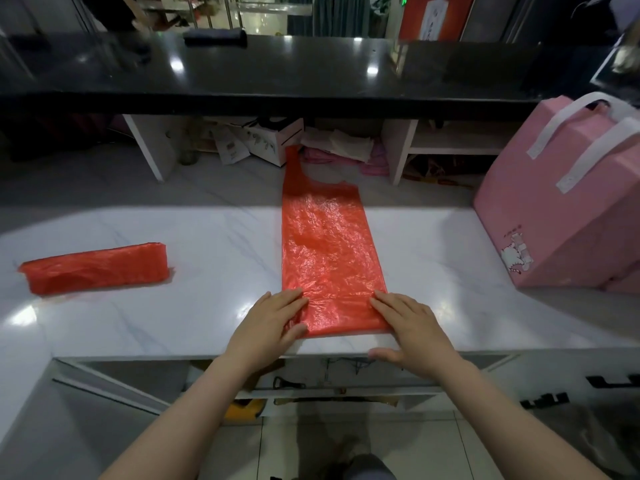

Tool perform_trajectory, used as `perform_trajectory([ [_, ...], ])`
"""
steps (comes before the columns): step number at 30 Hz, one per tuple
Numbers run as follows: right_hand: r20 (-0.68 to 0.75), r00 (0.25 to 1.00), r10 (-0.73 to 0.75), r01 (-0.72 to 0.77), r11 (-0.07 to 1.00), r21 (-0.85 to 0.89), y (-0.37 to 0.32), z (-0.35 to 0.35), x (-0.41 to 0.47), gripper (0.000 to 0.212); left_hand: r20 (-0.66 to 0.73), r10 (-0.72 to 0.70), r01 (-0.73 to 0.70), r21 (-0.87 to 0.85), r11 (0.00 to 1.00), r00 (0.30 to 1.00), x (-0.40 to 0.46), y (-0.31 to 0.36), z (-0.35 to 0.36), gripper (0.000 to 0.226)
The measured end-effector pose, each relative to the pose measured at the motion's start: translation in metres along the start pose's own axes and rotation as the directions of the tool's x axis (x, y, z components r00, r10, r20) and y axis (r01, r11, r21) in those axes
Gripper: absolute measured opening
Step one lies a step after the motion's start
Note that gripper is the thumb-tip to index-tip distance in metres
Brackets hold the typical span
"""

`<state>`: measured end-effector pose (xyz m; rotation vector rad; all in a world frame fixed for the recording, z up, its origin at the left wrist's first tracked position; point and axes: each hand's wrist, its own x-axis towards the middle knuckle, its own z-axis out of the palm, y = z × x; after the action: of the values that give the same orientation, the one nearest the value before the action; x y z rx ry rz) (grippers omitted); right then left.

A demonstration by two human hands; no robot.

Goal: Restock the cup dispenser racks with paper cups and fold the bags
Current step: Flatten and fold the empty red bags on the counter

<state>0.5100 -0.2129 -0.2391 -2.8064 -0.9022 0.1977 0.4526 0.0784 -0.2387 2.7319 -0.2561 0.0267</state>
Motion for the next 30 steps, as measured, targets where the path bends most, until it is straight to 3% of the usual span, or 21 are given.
perform_trajectory([
  [2, -0.051, 0.998, -0.046, 0.048, 0.998, 0.046, 0.002, 0.001, -0.006, 0.095, 0.043, 0.027, -0.028, 0.021, 0.999, 0.999, -0.005, -0.006, 0.001, 0.072],
  [5, -0.178, 0.982, -0.066, 0.096, 0.981, 0.168, 0.003, 0.000, -0.013, 0.062, 0.078, 0.112, -0.117, 0.064, 0.991, 0.991, -0.021, -0.016, 0.002, 0.094],
  [8, -0.310, 0.950, -0.024, 0.111, 0.958, 0.265, -0.001, 0.005, -0.016, 0.033, 0.068, 0.138, -0.142, 0.060, 0.988, 0.988, -0.034, -0.019, 0.004, 0.093],
  [11, -0.407, 0.910, 0.074, 0.095, 0.920, 0.380, -0.006, 0.008, -0.016, 0.015, 0.031, 0.055, -0.052, -0.089, 0.995, 0.998, -0.035, -0.014, 0.000, 0.083],
  [16, -0.272, 0.911, 0.310, -0.113, 0.822, 0.558, -0.014, 0.001, -0.006, 0.006, -0.111, -0.156, 0.108, -0.351, 0.930, 0.982, -0.026, -0.004, -0.008, 0.022],
  [19, -0.248, 0.846, 0.471, -0.229, 0.743, 0.629, -0.020, 0.003, 0.005, 0.005, -0.140, -0.300, 0.221, -0.407, 0.886, 0.944, -0.021, 0.002, -0.005, 0.009],
  [21, -0.240, 0.823, 0.514, -0.313, 0.764, 0.564, -0.024, 0.006, 0.012, 0.010, -0.152, -0.390, 0.290, -0.444, 0.848, 0.908, -0.016, 0.006, -0.001, 0.020],
  [24, -0.328, 0.830, 0.451, -0.364, 0.883, 0.296, -0.027, 0.013, 0.014, 0.020, -0.148, -0.443, 0.315, -0.511, 0.800, 0.884, -0.016, 0.012, 0.004, 0.050],
  [27, -0.334, 0.819, 0.467, -0.359, 0.870, 0.337, -0.028, 0.014, 0.013, 0.024, -0.172, -0.365, 0.268, -0.418, 0.868, 0.915, -0.021, 0.010, 0.006, 0.061],
  [30, -0.326, 0.846, 0.421, -0.325, 0.893, 0.310, -0.026, 0.013, 0.011, 0.022, -0.190, -0.264, 0.197, -0.312, 0.930, 0.946, -0.025, 0.009, 0.003, 0.055],
])
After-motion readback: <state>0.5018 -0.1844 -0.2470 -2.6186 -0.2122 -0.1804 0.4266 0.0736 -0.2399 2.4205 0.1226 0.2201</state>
